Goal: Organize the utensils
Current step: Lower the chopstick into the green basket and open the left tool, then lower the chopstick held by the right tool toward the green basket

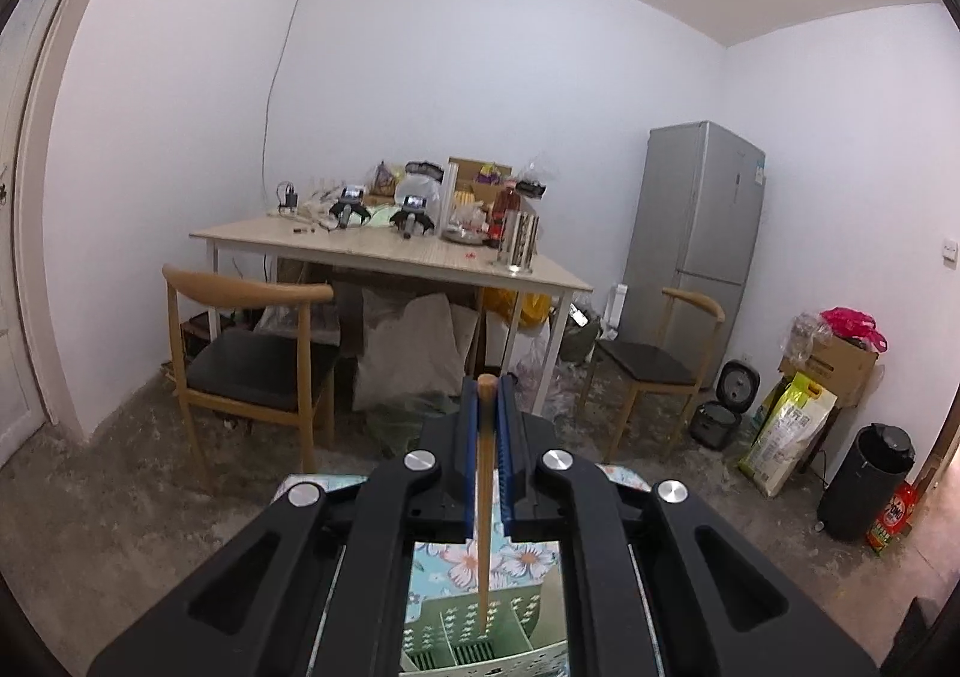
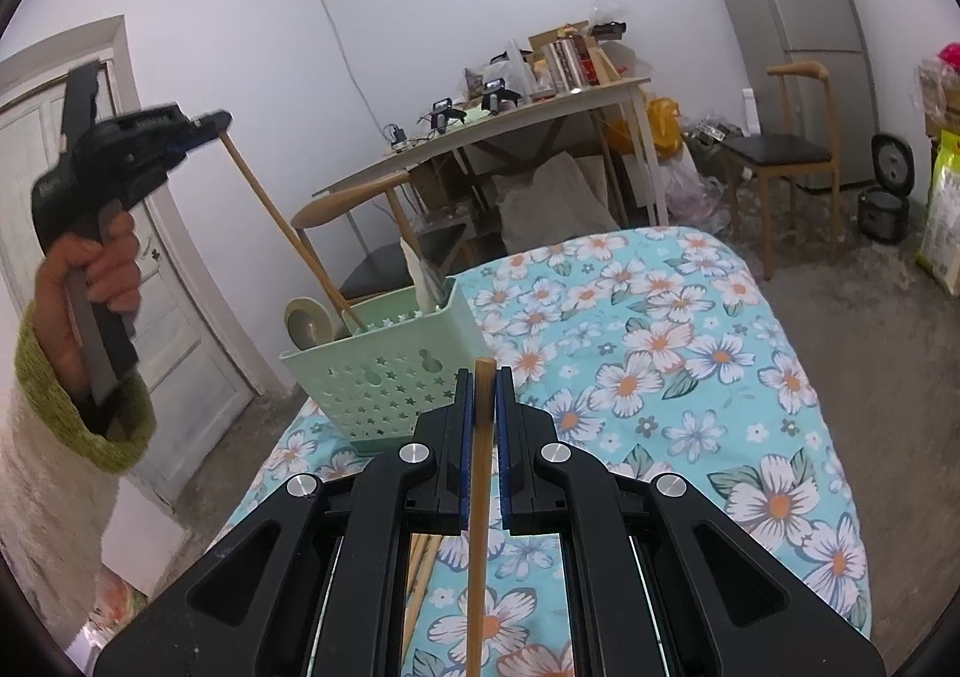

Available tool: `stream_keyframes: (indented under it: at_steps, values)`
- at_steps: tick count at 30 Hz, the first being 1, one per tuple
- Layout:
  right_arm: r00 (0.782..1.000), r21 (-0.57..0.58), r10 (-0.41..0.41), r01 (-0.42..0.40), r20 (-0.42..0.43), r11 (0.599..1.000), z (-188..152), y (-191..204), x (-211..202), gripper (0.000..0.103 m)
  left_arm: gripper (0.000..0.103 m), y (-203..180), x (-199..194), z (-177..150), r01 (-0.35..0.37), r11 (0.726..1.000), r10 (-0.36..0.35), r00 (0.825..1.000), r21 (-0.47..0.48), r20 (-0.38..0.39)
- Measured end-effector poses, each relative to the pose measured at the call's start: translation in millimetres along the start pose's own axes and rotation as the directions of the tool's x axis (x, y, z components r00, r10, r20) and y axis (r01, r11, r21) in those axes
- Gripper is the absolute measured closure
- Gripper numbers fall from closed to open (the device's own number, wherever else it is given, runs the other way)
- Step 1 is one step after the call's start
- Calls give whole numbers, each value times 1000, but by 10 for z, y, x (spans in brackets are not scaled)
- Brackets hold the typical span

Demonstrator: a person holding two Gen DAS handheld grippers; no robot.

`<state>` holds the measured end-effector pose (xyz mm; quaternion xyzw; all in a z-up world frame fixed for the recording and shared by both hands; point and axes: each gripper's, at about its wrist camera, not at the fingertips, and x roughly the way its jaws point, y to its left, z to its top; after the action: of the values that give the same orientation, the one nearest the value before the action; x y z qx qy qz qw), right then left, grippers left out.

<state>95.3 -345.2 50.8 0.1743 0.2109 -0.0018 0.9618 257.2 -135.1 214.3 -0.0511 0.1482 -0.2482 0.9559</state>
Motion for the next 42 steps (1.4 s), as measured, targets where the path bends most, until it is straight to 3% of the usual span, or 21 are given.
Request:
stream_keyframes:
  at_steps: [7, 14, 15, 19, 25, 28, 34, 42]
  values:
    - [1000, 0, -4, 4, 0, 1000, 4, 0, -7, 98, 98, 47, 267, -324, -37, 999, 39, 997, 32, -69]
    - [1000, -23, -19, 19, -1, 1000, 37, 62, -57, 98, 97, 142, 448, -717, 36, 999, -40, 970, -21, -238]
    - [1000, -29, -24, 24, 1, 999, 40, 83, -66, 98, 92, 134, 438, -742, 43, 999, -46, 969, -21, -241]
    - [999, -51, -41, 42, 15, 998, 87, 154, -133, 98, 56, 118, 283, -788, 75, 997, -78, 971, -20, -225]
    - [997, -79, -50, 54, 54, 995, 197, 301, -224, 98, 35, 50, -160, -810, 102, 994, -96, 981, 26, -167]
    - [996, -93, -44, 51, 80, 994, 290, 383, -247, 98, 27, 78, -449, -878, 101, 994, -95, 988, 38, -123]
    - [988, -124, -9, 28, 155, 992, 605, 578, -315, 98, 22, 218, -905, -1258, 58, 997, -54, 994, 41, -100]
    - [955, -194, 39, 19, 293, 981, 1195, 989, -255, 98, 21, 522, -993, -1947, 15, 999, -22, 971, -30, -237]
